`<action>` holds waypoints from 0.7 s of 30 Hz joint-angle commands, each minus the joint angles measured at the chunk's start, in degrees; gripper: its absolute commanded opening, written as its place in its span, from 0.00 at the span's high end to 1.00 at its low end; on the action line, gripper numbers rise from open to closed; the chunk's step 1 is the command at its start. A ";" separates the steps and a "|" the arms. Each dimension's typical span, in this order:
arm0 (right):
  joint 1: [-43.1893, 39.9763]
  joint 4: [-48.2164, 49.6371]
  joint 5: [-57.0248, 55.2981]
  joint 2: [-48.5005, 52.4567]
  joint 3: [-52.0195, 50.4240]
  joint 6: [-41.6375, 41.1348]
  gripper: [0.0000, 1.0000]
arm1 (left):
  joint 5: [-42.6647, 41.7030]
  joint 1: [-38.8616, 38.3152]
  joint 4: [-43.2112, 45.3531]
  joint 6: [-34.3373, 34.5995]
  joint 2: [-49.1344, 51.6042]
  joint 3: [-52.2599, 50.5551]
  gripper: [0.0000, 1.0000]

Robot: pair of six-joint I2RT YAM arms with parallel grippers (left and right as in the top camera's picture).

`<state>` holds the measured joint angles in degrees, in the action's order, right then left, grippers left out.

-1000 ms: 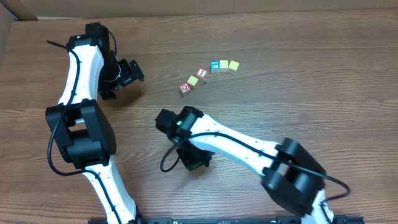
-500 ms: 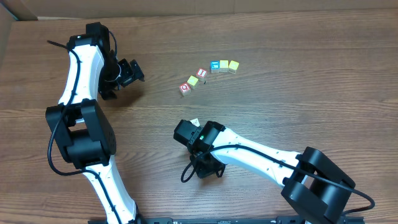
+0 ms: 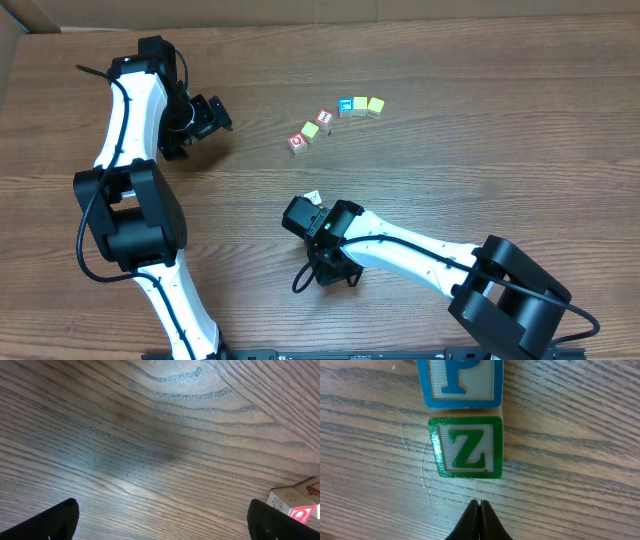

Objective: Flip 4 blocks

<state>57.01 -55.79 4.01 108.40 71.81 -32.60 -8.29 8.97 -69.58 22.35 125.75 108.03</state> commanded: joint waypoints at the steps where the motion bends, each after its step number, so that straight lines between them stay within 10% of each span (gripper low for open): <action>1: -0.09 0.70 -0.92 -0.07 -0.24 -1.79 0.96 | 0.37 -0.42 0.00 -0.07 -0.20 0.07 0.00; 21: -0.15 3.54 -1.40 -0.07 -0.24 -7.13 0.96 | 0.37 -0.42 0.02 -0.07 -0.20 0.07 0.00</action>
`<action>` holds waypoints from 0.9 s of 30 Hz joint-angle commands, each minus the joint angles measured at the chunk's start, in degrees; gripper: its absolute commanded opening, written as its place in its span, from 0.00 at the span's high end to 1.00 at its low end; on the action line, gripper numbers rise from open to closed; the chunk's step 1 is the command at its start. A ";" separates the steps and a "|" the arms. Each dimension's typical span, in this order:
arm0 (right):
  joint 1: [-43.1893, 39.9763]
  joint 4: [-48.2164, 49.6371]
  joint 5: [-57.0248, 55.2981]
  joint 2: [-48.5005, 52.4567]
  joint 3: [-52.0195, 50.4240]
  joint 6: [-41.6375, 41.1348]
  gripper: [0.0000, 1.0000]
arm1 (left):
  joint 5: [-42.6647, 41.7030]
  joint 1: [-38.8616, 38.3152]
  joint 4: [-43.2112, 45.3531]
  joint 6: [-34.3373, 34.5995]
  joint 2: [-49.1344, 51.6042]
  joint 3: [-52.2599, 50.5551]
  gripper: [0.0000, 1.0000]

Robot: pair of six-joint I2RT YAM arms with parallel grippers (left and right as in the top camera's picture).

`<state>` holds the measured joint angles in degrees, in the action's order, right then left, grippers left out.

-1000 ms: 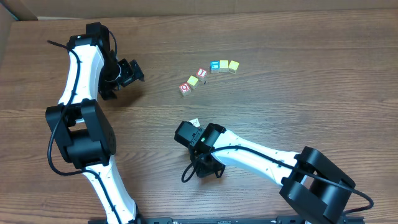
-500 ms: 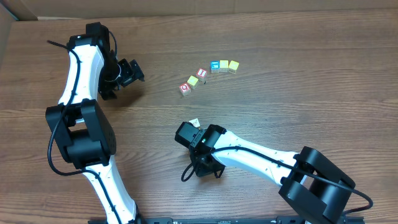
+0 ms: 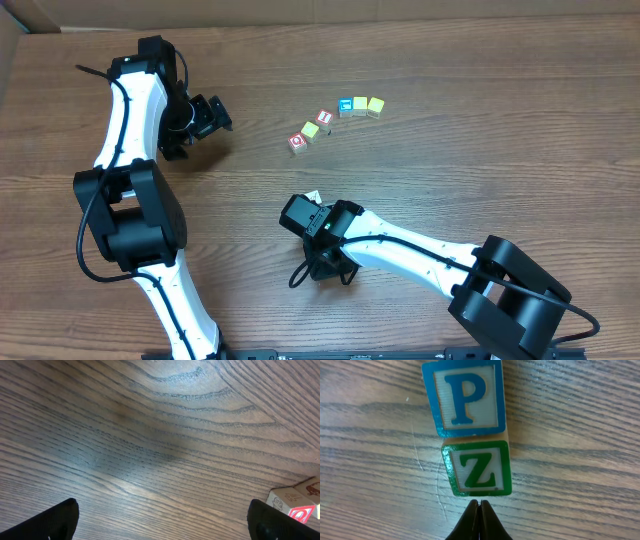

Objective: Flip 4 blocks

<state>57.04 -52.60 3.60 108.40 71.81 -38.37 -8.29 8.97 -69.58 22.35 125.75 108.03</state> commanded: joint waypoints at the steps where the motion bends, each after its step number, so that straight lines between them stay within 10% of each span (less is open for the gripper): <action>1: -0.17 0.52 -0.98 -0.07 -0.24 -1.36 0.96 | 0.37 -0.37 0.02 -0.07 -0.20 0.07 0.00; 27: -0.17 5.16 -2.12 -0.07 -0.24 -3.89 0.96 | 0.37 -0.37 0.02 -0.07 -0.20 0.07 0.00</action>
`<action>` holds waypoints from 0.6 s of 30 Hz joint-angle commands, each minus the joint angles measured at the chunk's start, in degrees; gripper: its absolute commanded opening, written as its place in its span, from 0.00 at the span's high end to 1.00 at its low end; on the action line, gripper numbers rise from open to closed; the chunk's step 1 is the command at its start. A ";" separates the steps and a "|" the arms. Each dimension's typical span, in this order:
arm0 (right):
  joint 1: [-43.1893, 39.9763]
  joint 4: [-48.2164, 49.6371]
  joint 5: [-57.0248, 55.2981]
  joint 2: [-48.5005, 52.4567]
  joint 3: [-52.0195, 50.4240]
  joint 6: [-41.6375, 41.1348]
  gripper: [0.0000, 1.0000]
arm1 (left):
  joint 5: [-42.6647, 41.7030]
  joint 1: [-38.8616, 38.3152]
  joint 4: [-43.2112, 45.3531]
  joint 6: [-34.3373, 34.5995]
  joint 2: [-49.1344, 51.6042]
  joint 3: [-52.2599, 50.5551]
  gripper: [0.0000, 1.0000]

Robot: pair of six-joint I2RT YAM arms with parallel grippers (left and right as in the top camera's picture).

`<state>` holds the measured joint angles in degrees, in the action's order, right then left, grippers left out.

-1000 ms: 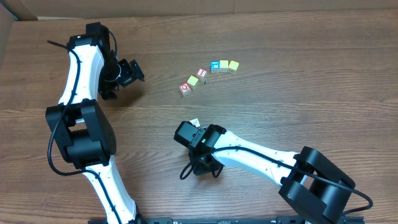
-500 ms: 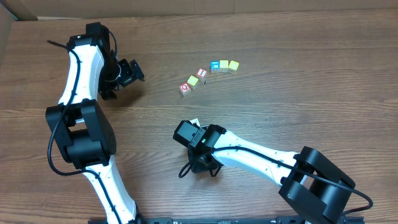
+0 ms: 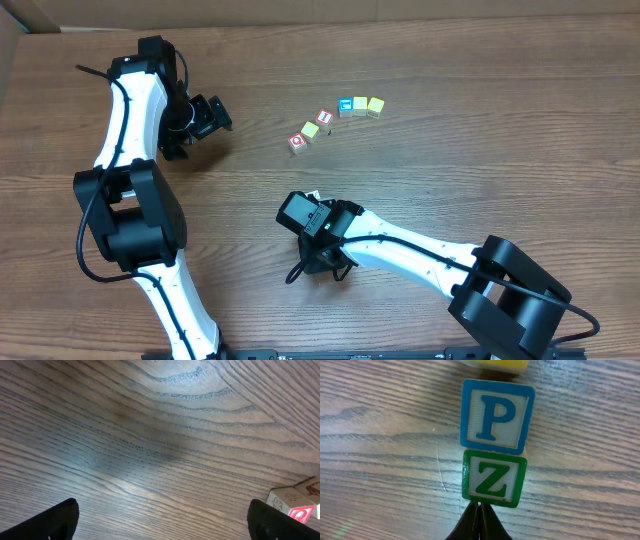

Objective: Flip 4 blocks

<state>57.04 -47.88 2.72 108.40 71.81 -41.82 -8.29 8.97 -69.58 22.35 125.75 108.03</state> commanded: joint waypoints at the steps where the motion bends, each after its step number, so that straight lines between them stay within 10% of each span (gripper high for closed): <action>1: -0.17 0.50 -1.53 -0.07 -0.24 -0.44 0.96 | 0.37 -0.37 0.02 -0.07 -0.20 0.07 0.00; 18: -2.60 0.70 -1.75 -0.07 -0.07 -0.15 0.96 | 0.37 -0.37 0.02 -0.07 -0.20 0.07 0.00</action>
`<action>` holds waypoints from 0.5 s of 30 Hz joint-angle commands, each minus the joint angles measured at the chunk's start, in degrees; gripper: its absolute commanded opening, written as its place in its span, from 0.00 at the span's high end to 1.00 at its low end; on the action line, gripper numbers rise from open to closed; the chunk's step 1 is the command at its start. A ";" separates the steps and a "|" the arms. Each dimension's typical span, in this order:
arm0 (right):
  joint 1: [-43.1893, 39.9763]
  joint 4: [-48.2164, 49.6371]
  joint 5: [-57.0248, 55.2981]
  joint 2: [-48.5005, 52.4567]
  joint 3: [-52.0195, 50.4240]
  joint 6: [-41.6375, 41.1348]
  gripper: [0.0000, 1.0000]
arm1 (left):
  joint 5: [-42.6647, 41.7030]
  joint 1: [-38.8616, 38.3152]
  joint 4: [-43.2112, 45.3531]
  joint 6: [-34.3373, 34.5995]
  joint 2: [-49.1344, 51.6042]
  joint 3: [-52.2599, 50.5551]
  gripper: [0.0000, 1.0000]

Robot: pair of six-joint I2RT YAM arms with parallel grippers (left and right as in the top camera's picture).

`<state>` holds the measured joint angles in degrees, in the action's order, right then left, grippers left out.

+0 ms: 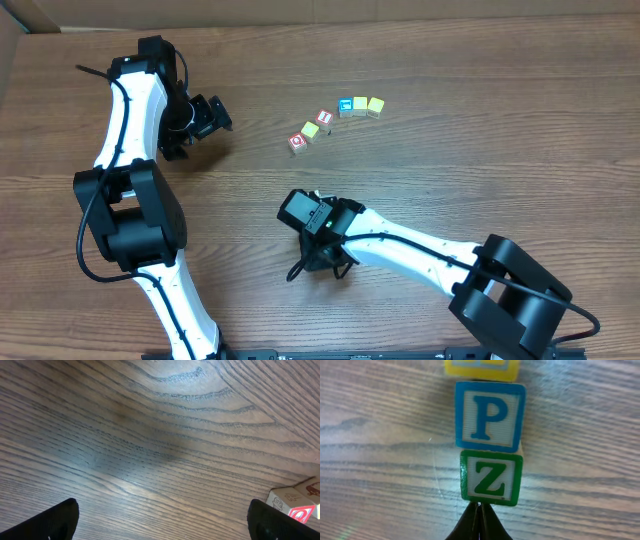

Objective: Flip 4 blocks

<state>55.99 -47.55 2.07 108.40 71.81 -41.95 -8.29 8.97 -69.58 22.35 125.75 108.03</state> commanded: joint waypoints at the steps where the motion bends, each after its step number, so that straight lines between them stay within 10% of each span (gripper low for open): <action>1: -1.84 0.35 -1.01 -0.07 -0.07 -0.02 0.96 | 0.37 -0.37 0.00 -0.07 -0.20 0.07 0.00; 15: -3.56 -11.87 3.80 -1.31 11.76 9.25 0.96 | 0.37 -0.37 0.00 -0.07 -0.20 0.07 0.00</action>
<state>53.28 -57.32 7.38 108.40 77.41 -35.22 -8.29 8.97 -69.58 22.35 125.75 108.03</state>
